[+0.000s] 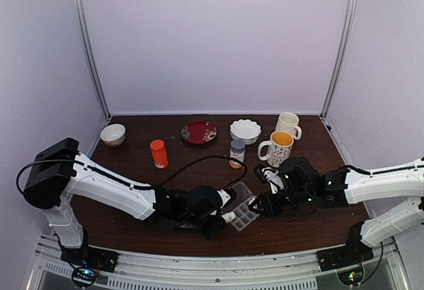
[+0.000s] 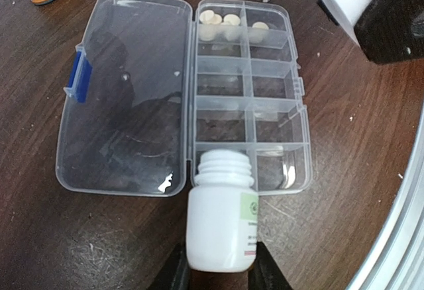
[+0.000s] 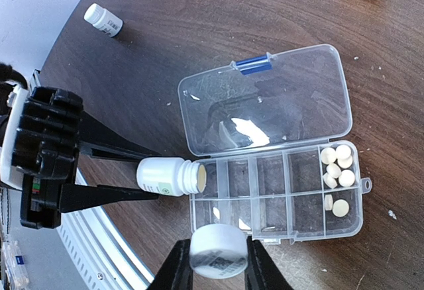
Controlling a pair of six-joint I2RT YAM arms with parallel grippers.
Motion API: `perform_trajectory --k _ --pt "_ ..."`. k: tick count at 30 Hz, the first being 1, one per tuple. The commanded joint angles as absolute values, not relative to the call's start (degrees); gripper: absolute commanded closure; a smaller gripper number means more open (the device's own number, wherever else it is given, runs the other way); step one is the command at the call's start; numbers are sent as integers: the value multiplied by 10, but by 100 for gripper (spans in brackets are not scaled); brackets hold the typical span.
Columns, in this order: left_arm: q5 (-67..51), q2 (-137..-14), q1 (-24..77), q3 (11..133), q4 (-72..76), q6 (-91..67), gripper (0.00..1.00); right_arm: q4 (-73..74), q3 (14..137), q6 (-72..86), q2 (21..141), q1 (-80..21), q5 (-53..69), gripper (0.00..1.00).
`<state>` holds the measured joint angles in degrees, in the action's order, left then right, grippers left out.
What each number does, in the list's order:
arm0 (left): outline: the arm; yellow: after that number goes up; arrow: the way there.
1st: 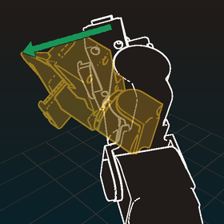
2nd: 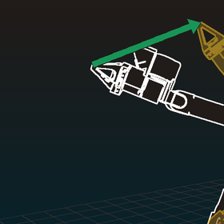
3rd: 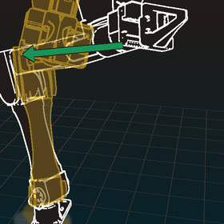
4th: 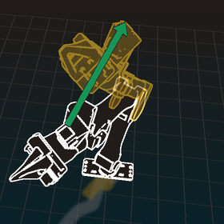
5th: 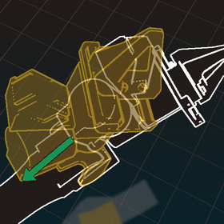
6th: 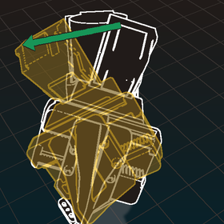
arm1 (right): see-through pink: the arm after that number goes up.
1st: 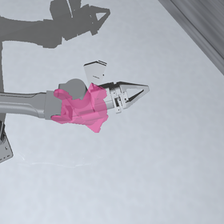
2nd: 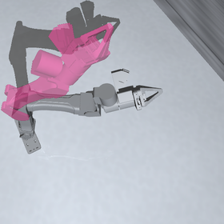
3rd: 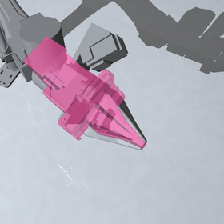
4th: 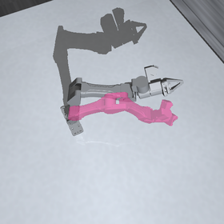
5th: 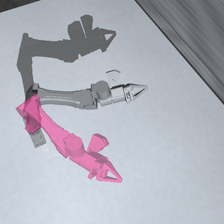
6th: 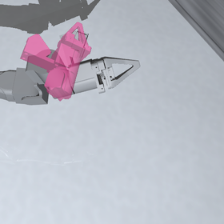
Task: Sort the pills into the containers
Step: Pour the pill into the compartment of the pill container.
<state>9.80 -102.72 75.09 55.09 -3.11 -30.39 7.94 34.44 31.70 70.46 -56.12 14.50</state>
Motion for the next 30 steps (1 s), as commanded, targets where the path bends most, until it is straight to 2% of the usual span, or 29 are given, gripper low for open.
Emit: perform_trajectory --k 1,10,19,30 --pt "94 -1023 748 568 -57 -298 100 73 337 320 695 -563 135 100" --pt "109 -995 749 591 -100 -285 100 70 334 321 694 -563 134 100" --pt "88 -1041 749 574 -63 -300 100 64 329 324 696 -563 136 100" --pt "100 -1021 749 616 -136 -285 100 65 327 324 690 -563 134 100"
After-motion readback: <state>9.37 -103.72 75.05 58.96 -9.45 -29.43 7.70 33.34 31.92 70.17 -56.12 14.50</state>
